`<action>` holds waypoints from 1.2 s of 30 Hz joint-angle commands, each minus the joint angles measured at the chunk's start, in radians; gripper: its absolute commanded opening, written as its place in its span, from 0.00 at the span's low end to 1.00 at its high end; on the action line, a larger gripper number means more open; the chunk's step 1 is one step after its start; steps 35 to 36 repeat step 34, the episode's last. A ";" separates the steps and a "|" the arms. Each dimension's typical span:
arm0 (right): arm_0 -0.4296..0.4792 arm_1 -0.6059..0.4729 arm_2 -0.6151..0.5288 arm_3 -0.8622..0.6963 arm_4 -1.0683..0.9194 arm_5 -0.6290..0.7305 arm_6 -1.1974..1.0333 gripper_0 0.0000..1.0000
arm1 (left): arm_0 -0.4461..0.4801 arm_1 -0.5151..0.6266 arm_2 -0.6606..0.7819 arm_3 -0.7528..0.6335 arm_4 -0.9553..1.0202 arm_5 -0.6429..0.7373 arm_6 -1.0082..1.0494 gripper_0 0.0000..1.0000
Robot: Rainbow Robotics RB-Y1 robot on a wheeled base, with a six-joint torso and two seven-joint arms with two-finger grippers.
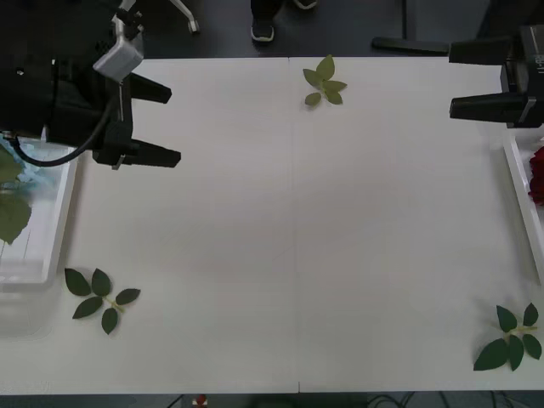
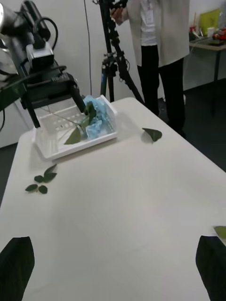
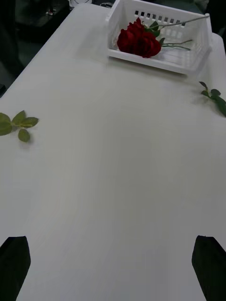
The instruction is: Place the red flowers into the right box and the blue flowers into the left box. If a person shows an open palm, hand one flower to the person first, then continue sorting.
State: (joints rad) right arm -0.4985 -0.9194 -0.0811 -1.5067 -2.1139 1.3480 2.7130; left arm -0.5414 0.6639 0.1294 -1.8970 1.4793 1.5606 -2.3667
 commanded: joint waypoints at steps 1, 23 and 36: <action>-0.008 -0.059 -0.002 -0.020 0.009 0.006 -0.008 1.00 | -0.003 0.088 -0.017 -0.028 0.047 -0.040 -0.014 1.00; -0.008 -0.069 -0.002 -0.040 0.005 0.025 -0.008 1.00 | 0.014 0.075 -0.019 0.033 0.197 -0.125 -0.034 1.00; -0.006 -0.067 -0.002 -0.040 0.006 0.025 -0.008 1.00 | 0.015 0.071 -0.019 0.033 0.200 -0.125 -0.032 1.00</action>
